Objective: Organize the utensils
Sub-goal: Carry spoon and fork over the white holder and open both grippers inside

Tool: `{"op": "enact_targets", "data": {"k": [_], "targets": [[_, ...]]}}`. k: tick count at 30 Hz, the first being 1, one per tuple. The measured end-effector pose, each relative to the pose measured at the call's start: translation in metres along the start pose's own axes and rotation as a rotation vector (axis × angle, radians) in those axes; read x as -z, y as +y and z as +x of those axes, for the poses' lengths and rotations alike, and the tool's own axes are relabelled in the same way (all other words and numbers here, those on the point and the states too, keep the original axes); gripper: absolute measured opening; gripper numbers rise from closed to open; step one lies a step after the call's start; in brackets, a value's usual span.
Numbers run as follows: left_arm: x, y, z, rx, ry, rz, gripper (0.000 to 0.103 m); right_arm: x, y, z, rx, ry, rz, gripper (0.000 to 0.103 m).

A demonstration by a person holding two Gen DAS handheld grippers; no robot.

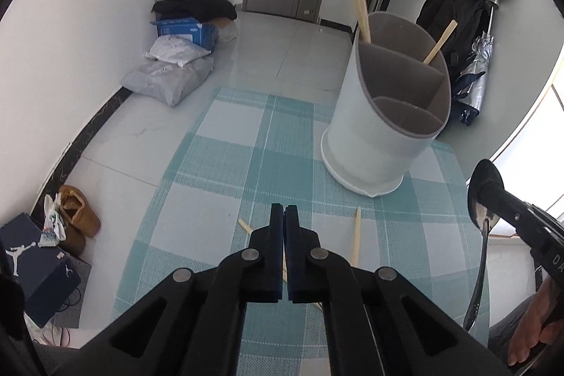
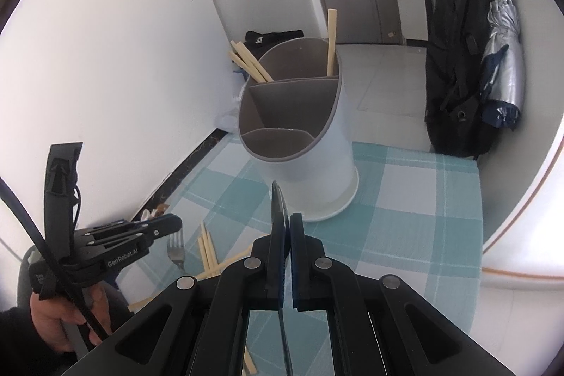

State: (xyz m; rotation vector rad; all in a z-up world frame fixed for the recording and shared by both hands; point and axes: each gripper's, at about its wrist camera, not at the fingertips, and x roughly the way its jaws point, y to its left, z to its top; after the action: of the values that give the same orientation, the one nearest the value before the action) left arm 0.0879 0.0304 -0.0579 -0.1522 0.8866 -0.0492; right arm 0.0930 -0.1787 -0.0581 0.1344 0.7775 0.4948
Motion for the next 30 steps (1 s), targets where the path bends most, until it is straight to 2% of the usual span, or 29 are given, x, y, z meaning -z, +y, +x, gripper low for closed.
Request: {"op": "enact_targets", "data": {"k": [7, 13, 30], "targets": [[-0.017, -0.006, -0.021, -0.012, -0.088, 0.05, 0.0, 0.002, 0.003, -0.005, 0.021, -0.033, 0.013, 0.002], [-0.023, -0.014, -0.041, 0.006, -0.13, 0.084, 0.0, 0.004, -0.004, -0.01, 0.028, -0.047, 0.064, 0.002], [-0.046, -0.043, -0.092, 0.098, -0.201, 0.147, 0.0, -0.009, -0.004, -0.062, 0.023, -0.225, 0.182, 0.002]]}}
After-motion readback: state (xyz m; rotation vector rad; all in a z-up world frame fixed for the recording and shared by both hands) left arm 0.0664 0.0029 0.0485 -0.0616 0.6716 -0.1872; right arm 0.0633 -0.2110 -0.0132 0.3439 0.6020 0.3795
